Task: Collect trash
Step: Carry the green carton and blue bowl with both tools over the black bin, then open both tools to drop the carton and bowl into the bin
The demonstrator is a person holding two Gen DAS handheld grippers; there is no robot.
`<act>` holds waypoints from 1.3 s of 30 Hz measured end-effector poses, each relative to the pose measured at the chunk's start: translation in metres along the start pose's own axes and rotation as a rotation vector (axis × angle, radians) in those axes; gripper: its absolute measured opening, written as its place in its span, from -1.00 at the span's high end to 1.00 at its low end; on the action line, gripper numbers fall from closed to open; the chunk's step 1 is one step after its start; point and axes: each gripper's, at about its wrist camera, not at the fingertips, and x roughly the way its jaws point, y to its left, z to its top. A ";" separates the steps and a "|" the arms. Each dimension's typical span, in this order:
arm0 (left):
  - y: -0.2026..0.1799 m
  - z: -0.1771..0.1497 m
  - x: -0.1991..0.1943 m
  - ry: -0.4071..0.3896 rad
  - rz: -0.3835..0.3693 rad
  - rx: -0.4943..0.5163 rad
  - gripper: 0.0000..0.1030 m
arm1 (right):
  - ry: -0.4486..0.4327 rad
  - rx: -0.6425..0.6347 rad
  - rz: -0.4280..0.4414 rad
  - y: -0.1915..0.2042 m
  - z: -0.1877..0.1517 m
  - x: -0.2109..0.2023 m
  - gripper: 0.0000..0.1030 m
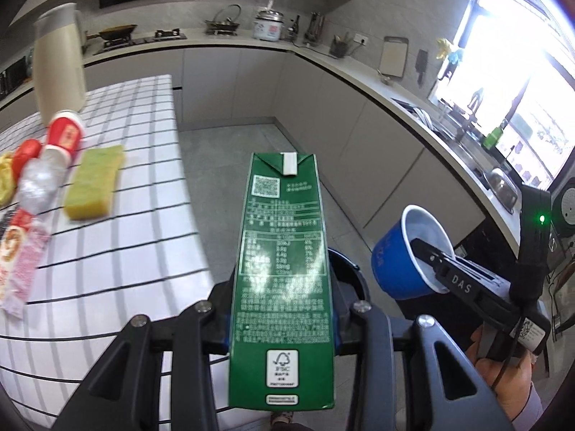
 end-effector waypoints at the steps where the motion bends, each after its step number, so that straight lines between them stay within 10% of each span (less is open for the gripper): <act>1: -0.009 -0.002 0.005 0.004 -0.005 0.005 0.24 | 0.002 0.003 -0.004 -0.011 0.002 0.003 0.81; 26: -0.040 -0.066 0.165 0.267 0.106 -0.058 0.07 | 0.241 -0.030 0.022 -0.106 -0.038 0.167 0.80; 31: -0.038 -0.061 0.163 0.253 0.132 -0.068 -0.24 | 0.251 -0.028 0.006 -0.107 -0.040 0.182 0.10; 39: -0.055 -0.033 0.106 0.175 0.154 0.000 -0.24 | 0.180 -0.014 -0.013 -0.100 -0.020 0.145 0.08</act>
